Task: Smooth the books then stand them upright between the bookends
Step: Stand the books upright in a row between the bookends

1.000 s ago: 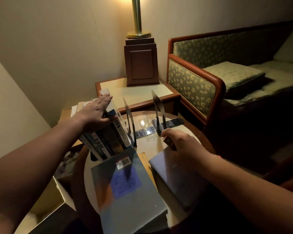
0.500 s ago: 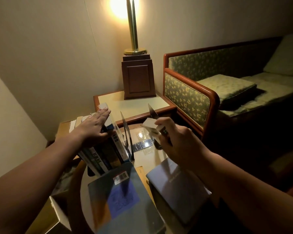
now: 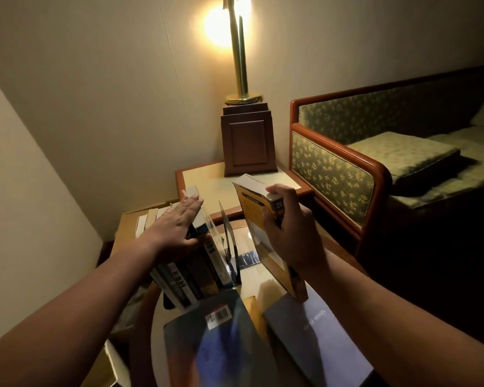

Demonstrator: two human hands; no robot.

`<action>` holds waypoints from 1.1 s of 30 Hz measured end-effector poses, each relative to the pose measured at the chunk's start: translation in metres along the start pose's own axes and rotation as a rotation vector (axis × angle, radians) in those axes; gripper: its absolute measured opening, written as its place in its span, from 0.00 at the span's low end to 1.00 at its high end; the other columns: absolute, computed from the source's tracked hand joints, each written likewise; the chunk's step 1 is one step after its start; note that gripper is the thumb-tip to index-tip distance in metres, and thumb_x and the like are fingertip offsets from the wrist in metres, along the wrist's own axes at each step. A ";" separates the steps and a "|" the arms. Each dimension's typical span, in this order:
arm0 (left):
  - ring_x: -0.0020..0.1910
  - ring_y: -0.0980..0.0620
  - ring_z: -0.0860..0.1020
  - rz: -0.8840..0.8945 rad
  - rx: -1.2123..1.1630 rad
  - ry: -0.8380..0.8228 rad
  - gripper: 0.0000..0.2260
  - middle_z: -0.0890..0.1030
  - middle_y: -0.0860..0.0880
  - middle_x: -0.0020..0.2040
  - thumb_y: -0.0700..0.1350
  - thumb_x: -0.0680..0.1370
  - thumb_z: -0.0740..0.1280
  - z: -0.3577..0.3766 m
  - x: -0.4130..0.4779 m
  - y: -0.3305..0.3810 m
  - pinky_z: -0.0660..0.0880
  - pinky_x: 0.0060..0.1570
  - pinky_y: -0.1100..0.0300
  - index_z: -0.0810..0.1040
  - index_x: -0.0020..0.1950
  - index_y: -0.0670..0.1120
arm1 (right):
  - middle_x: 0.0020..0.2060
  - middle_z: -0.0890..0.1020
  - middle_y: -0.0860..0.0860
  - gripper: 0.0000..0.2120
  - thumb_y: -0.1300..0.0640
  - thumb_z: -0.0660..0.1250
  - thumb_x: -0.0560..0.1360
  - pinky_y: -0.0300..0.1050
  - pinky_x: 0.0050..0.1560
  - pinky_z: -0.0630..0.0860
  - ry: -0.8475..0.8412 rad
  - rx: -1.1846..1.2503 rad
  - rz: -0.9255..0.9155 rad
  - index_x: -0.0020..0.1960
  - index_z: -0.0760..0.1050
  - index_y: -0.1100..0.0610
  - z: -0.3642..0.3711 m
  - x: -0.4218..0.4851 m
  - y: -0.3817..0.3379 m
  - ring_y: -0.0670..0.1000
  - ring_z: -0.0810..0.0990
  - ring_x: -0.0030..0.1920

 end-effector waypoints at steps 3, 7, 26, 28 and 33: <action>0.74 0.60 0.37 0.003 0.000 0.002 0.42 0.36 0.59 0.76 0.64 0.78 0.63 0.000 0.000 0.000 0.40 0.70 0.58 0.40 0.81 0.53 | 0.43 0.84 0.53 0.17 0.52 0.66 0.79 0.29 0.40 0.78 0.036 0.030 0.027 0.63 0.73 0.60 0.025 -0.002 0.014 0.46 0.83 0.40; 0.75 0.58 0.37 0.011 0.009 -0.010 0.44 0.37 0.57 0.78 0.69 0.75 0.59 0.003 0.004 -0.005 0.43 0.75 0.52 0.40 0.81 0.53 | 0.44 0.83 0.54 0.17 0.47 0.62 0.79 0.47 0.38 0.83 0.055 0.092 0.085 0.65 0.67 0.54 0.057 0.000 0.034 0.50 0.84 0.41; 0.79 0.56 0.50 0.076 -0.196 0.154 0.41 0.52 0.57 0.81 0.57 0.75 0.72 0.003 0.004 -0.005 0.54 0.76 0.52 0.50 0.81 0.56 | 0.63 0.72 0.41 0.32 0.32 0.49 0.78 0.29 0.57 0.71 -0.229 0.606 0.306 0.72 0.60 0.54 0.116 -0.030 0.044 0.34 0.73 0.62; 0.77 0.55 0.57 0.067 -0.293 0.198 0.41 0.60 0.55 0.79 0.54 0.74 0.74 -0.001 0.001 -0.007 0.60 0.73 0.51 0.55 0.80 0.55 | 0.70 0.71 0.45 0.37 0.25 0.49 0.73 0.42 0.64 0.73 -0.342 0.757 0.481 0.74 0.57 0.46 0.120 -0.037 0.053 0.43 0.72 0.68; 0.74 0.57 0.66 0.116 -0.335 0.233 0.38 0.68 0.54 0.75 0.55 0.72 0.76 -0.007 -0.001 -0.011 0.67 0.70 0.53 0.63 0.78 0.53 | 0.77 0.64 0.49 0.49 0.16 0.50 0.62 0.65 0.74 0.59 -0.532 0.832 0.897 0.75 0.61 0.42 0.131 -0.052 0.091 0.55 0.62 0.76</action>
Point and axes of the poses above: each hand's wrist, its own x-axis towards the middle knuckle, its own z-axis out of the palm, y = z × x, the point moved 4 cm from there along x, towards the middle knuckle
